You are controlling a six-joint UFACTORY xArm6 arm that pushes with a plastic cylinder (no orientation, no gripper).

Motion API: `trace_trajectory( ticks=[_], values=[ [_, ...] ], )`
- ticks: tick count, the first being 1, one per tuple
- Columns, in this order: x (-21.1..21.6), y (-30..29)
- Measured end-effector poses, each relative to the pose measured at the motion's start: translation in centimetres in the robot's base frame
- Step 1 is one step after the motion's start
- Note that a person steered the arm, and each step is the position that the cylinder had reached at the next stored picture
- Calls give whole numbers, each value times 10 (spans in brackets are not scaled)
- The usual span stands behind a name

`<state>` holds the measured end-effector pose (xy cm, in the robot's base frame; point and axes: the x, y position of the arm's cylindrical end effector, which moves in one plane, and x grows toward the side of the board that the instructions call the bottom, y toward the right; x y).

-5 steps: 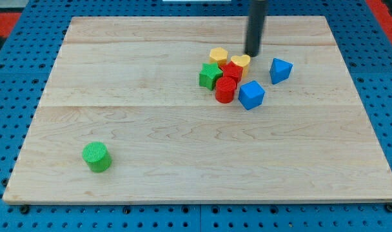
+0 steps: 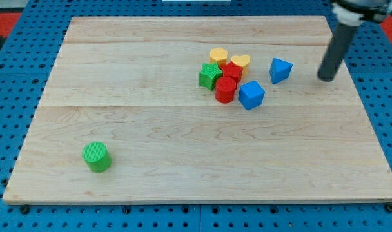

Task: Place the blue triangle to the bottom right side of the yellow heart

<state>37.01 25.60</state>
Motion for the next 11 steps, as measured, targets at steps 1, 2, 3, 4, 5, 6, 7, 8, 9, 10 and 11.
trace_trajectory(
  ticks=[1, 2, 3, 4, 5, 6, 7, 8, 9, 10, 11],
  values=[
    [-10, -54],
    [11, -126],
    [58, -70],
    [148, -26],
    [222, -116],
    [247, -176],
    [247, -307],
    [239, -442],
    [186, -474],
    [172, -390],
    [160, -310]
  ],
)
